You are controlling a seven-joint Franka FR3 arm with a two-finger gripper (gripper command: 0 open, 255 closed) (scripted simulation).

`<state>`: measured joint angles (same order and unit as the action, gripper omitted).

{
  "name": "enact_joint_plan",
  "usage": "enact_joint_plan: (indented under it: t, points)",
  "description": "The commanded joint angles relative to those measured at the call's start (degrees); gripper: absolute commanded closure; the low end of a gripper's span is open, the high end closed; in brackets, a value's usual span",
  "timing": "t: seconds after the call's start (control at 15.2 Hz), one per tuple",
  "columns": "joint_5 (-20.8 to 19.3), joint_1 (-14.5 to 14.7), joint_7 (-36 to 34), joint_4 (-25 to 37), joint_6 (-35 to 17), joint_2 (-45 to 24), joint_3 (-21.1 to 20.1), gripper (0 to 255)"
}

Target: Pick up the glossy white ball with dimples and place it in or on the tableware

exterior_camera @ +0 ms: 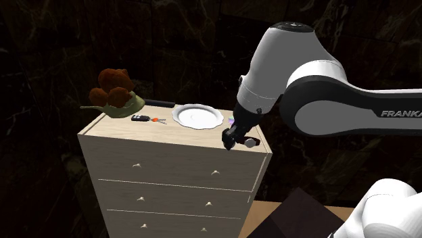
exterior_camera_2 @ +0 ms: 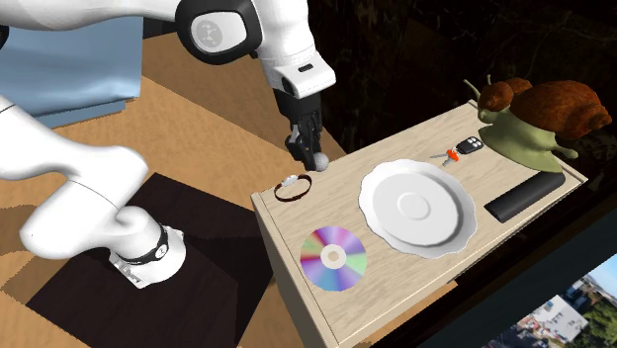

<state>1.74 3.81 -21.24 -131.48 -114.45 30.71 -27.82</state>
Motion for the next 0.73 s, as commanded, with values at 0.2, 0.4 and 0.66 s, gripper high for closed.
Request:
enact_joint_plan:
  t: [0.2,0.4,0.66]
  points:
    - [-0.06,-0.07,0.24,1.44,1.51,0.06,0.25,255]
    - [-0.18,-0.20,0.57,3.74,3.76,0.02,0.58,255]
    - [-0.38,-0.42,0.96,6.94,6.73,-0.19,0.95,255]
